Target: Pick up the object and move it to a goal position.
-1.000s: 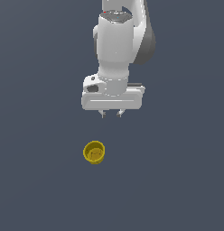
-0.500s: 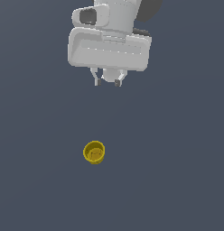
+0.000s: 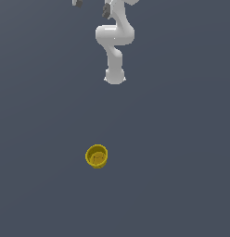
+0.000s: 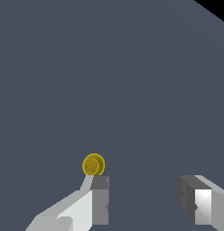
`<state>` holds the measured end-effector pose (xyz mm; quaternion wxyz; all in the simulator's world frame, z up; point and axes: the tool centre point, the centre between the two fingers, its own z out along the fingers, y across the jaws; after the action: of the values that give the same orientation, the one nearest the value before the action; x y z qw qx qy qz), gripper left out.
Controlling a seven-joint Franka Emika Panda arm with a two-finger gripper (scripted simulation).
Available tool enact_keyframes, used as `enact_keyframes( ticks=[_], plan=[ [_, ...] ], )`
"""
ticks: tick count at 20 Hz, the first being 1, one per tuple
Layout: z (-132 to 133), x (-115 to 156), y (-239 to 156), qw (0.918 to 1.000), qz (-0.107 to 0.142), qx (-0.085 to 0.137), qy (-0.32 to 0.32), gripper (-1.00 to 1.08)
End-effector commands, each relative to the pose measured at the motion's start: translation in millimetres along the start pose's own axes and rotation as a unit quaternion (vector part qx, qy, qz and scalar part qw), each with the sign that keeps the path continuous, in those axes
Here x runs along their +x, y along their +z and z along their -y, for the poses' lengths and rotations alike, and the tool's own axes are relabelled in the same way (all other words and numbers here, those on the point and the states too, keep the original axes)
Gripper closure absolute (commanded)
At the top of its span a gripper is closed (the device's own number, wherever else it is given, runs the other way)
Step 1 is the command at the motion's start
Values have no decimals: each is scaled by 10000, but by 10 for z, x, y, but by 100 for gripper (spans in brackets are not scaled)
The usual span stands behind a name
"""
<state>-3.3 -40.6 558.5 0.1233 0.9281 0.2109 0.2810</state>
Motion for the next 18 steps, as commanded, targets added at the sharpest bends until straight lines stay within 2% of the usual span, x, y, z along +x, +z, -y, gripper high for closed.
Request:
enact_keyframes(
  ticks=[1,10,18],
  plan=[
    [-181,-4,-305,9995,-238,-85,-176,-20],
    [-873,-261,-1049,9930,-971,-214,-633,-20],
    [-1473,-686,-1146,9851,-1450,-104,-920,-20]
  ],
)
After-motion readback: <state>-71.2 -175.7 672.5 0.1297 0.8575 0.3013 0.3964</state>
